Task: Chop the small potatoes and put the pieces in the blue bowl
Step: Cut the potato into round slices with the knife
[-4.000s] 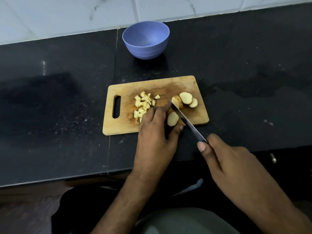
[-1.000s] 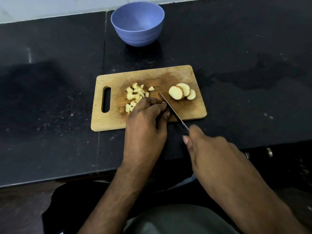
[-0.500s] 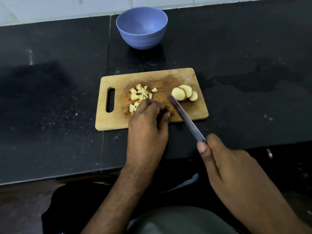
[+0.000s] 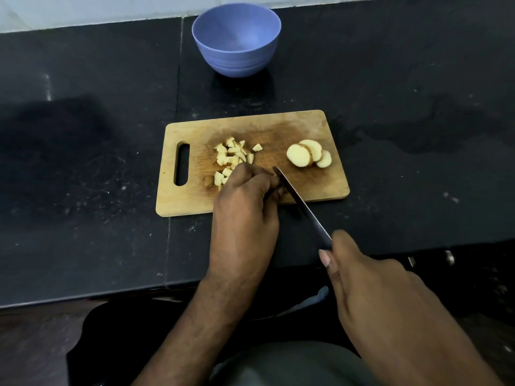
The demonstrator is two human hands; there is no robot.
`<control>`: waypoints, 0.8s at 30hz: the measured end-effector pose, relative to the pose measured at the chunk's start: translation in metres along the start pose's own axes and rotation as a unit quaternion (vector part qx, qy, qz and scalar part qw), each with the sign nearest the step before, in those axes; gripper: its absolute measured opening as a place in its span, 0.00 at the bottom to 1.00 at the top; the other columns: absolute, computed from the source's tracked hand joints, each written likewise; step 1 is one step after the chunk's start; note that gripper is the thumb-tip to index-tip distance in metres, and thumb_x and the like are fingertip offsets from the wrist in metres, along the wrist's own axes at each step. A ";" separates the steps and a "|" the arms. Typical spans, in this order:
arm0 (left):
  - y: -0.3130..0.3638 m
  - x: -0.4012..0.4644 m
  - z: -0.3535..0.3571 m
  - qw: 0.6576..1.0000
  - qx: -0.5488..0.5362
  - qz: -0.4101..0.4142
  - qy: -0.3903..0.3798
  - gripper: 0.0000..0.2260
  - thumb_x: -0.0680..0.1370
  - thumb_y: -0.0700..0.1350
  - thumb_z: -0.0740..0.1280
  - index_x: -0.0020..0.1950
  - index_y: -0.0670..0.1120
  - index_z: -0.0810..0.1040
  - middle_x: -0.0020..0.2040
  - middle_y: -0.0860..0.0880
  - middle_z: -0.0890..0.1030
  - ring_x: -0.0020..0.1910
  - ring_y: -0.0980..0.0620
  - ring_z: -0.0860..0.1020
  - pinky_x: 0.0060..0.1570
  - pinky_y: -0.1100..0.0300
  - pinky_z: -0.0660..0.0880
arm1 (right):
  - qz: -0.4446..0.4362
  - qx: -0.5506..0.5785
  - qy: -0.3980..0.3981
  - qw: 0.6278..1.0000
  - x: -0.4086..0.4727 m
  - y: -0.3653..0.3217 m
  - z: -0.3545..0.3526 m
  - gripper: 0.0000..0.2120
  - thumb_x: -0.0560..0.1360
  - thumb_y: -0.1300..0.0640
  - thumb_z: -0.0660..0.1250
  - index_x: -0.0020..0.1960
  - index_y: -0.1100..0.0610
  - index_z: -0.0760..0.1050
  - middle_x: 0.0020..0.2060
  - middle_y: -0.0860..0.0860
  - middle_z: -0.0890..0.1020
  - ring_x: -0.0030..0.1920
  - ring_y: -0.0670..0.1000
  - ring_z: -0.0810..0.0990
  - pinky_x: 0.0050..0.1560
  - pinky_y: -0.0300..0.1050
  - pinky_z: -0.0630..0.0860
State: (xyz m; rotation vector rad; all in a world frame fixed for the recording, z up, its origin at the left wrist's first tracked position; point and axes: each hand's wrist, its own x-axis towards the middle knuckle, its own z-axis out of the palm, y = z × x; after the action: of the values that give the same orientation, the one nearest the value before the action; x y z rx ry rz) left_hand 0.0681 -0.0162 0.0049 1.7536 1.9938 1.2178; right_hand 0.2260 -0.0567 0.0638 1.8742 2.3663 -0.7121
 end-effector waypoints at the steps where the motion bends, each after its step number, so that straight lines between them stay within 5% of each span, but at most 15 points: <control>1: 0.000 0.000 0.000 1.000 0.001 0.000 0.000 0.04 0.76 0.36 0.73 0.48 0.43 0.85 0.48 0.51 0.80 0.46 0.59 0.78 0.48 0.71 0.74 | 0.003 -0.002 0.000 1.000 0.003 -0.002 0.001 0.12 0.80 0.40 0.40 0.46 0.46 0.53 0.32 0.49 0.75 0.31 0.44 0.75 0.31 0.39 0.72; 6: 0.001 0.000 -0.001 1.000 0.005 -0.010 0.008 0.05 0.76 0.37 0.73 0.50 0.43 0.86 0.49 0.52 0.81 0.47 0.61 0.78 0.49 0.76 0.72 | -0.012 -0.017 0.032 0.999 0.020 -0.012 0.014 0.09 0.83 0.44 0.42 0.47 0.46 0.52 0.31 0.48 0.70 0.31 0.46 0.70 0.30 0.43 0.68; 15: 0.006 0.000 -0.005 0.999 -0.037 -0.018 0.013 0.13 0.76 0.38 0.71 0.59 0.46 0.75 0.58 0.53 0.73 0.50 0.56 0.78 0.48 0.65 0.77 | -0.064 -0.042 0.154 0.985 0.023 0.010 -0.003 0.11 0.80 0.39 0.47 0.46 0.44 0.59 0.23 0.44 0.69 0.21 0.44 0.66 0.23 0.35 0.56; 19: 0.009 -0.005 -0.008 0.998 -0.050 0.013 0.022 0.15 0.75 0.39 0.71 0.59 0.47 0.74 0.58 0.52 0.71 0.52 0.55 0.74 0.49 0.65 0.74 | -0.052 -0.056 0.185 0.980 0.025 0.017 0.001 0.16 0.78 0.36 0.46 0.51 0.45 0.66 0.27 0.44 0.72 0.26 0.44 0.71 0.26 0.39 0.62; 24: 0.008 -0.006 -0.007 0.999 -0.034 0.008 -0.027 0.22 0.76 0.49 0.74 0.68 0.52 0.72 0.64 0.53 0.69 0.63 0.55 0.69 0.59 0.66 0.69 | -0.047 -0.042 0.175 0.983 0.022 0.018 0.004 0.16 0.79 0.36 0.45 0.52 0.44 0.66 0.29 0.44 0.73 0.26 0.44 0.69 0.26 0.35 0.59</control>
State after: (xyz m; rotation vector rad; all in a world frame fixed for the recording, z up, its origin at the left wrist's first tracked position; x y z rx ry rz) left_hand 0.0707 -0.0250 0.0129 1.7555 1.8897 1.2145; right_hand 0.2362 -0.0353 0.0475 2.0042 2.6552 -0.2998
